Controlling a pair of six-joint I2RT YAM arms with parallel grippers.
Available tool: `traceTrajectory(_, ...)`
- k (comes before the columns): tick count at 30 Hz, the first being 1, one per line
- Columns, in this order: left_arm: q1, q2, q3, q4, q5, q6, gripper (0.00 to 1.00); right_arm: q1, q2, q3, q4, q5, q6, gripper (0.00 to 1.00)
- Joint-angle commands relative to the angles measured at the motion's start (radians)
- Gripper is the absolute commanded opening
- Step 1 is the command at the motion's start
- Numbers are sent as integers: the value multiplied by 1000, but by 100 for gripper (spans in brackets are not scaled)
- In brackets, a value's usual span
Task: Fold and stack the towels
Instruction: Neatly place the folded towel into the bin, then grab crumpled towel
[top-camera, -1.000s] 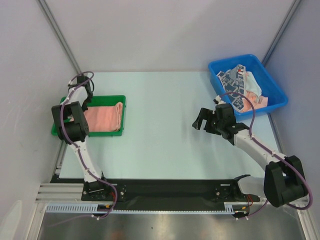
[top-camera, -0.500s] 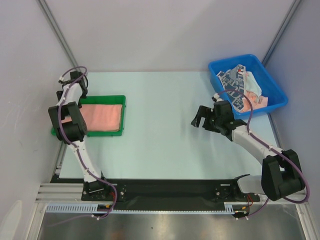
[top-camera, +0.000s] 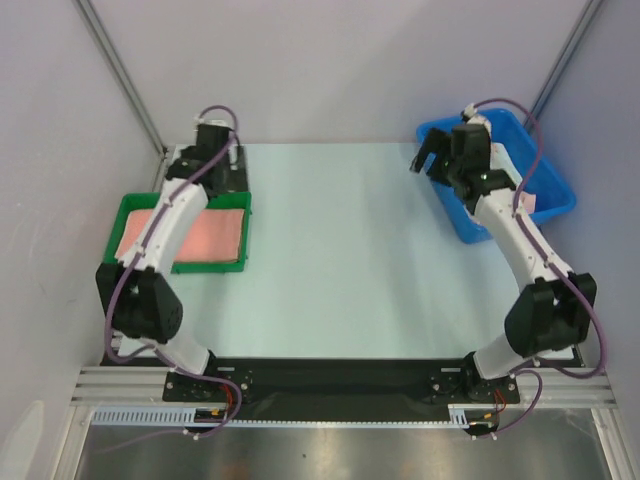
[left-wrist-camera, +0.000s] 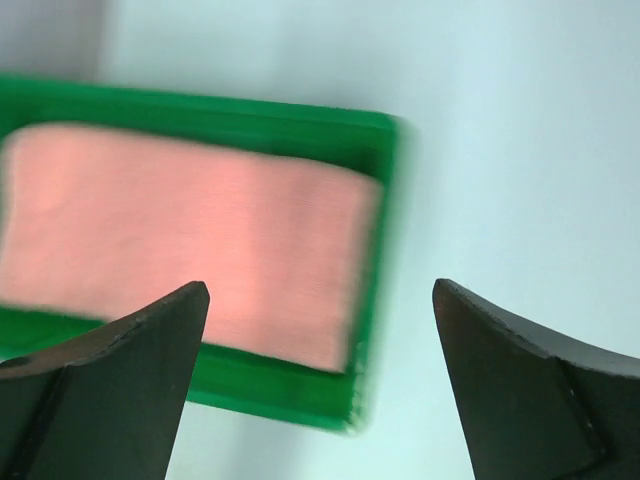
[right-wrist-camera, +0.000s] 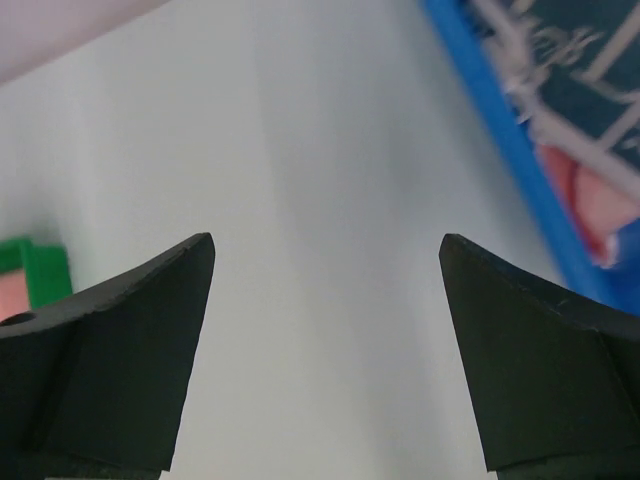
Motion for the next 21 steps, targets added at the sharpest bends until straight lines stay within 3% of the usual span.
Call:
traceTrajectory(1, -164, -185, -103, 109, 203, 48, 100, -113, 163, 169, -88, 144, -58, 100)
traceTrajectory(5, -267, -311, -214, 216, 402, 26, 100, -197, 332, 365, -91, 156, -112, 95)
traceTrajectory(8, -346, -338, -210, 201, 359, 51, 100, -254, 453, 425, -38, 118, -170, 84)
traceTrajectory(10, -352, -344, -217, 204, 416, 63, 100, -295, 522, 499, -21, 12, -248, 79)
traceTrajectory(11, -354, -347, -226, 209, 507, 58, 100, -306, 580, 522, -22, -19, -273, 78)
traceTrajectory(14, -352, -368, -282, 277, 612, 51, 98, -326, 689, 620, -45, -72, -362, 78)
traceTrajectory(17, -354, -353, -283, 278, 657, 64, 93, -331, 742, 655, -12, -60, -448, 83)
traceTrajectory(21, -352, -336, -274, 276, 694, 60, 93, -332, 830, 723, -5, -56, -526, 81)
